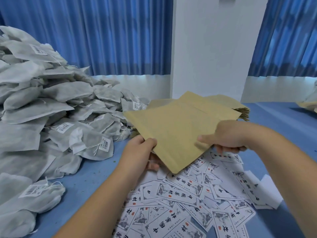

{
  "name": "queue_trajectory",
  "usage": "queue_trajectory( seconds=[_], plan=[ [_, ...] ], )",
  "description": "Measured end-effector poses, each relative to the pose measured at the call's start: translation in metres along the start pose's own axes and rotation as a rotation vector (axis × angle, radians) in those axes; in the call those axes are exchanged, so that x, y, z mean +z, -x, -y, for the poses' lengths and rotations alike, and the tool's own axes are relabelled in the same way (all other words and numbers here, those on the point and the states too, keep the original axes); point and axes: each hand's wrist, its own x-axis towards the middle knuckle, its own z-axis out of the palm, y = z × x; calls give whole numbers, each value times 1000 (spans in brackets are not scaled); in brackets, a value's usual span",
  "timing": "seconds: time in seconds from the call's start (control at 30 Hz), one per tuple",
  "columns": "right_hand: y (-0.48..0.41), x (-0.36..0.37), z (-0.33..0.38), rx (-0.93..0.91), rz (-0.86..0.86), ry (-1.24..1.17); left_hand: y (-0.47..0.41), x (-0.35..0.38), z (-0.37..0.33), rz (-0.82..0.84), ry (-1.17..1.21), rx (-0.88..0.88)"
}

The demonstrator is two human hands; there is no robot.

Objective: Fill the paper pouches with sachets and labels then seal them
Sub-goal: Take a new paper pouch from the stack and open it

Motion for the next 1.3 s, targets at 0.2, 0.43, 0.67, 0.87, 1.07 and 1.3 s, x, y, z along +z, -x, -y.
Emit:
queue_trajectory(
  seconds=[0.2,0.43,0.67,0.87,1.07,1.3],
  plan=[
    [3,38,60,-607,-230,-642,11,9,0,169,73,114],
    [-2,57,68,-639,-259,-765,14,6,1,296,226,160],
    [3,48,64,-647,-146,-875,17,9,2,235,82,239],
    [2,48,62,-640,-110,-856,18,9,2,203,12,280],
    [1,48,57,-650,-36,-937,18,8,3,171,-19,259],
    [-2,49,54,-625,7,-968,18,8,5,135,-18,188]
  ],
)
